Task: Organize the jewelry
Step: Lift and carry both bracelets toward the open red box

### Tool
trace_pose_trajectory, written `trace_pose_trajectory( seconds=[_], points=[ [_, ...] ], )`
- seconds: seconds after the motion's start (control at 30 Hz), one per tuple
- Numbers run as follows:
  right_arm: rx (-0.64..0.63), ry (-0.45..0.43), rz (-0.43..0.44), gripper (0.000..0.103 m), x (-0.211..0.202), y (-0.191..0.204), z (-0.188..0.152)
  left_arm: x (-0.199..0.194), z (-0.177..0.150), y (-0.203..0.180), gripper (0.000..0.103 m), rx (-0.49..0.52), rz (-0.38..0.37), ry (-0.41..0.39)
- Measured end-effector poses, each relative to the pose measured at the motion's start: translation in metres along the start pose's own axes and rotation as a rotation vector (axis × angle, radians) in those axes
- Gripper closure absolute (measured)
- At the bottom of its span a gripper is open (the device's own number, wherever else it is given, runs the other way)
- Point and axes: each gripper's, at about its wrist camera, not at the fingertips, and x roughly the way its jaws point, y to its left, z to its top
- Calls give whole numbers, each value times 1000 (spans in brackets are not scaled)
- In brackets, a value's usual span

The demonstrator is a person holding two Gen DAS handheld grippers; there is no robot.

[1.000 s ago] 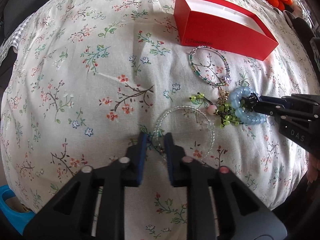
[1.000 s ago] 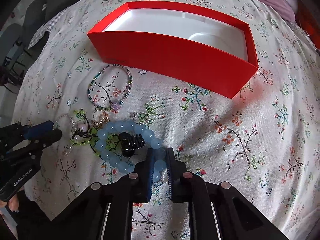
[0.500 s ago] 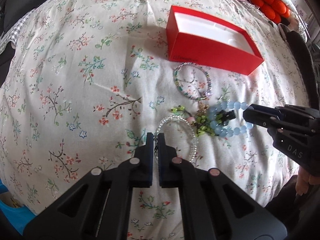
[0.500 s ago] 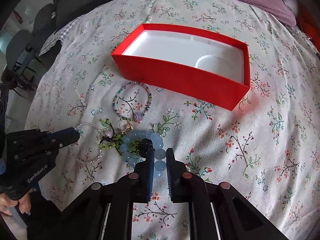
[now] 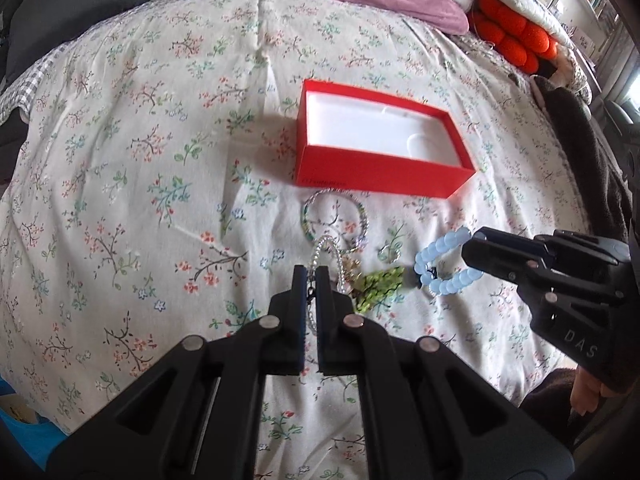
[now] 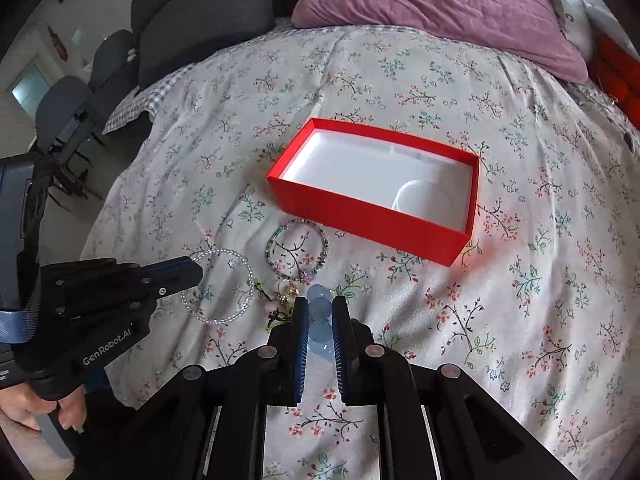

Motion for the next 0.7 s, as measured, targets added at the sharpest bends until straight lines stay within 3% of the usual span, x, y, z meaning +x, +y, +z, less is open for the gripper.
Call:
trace_pose_trajectory(
  seconds=[0.7],
  points=[
    [55,-185,-9,91,-56,-15,39,-17,49,-19,98,-64,-117,-114]
  ],
)
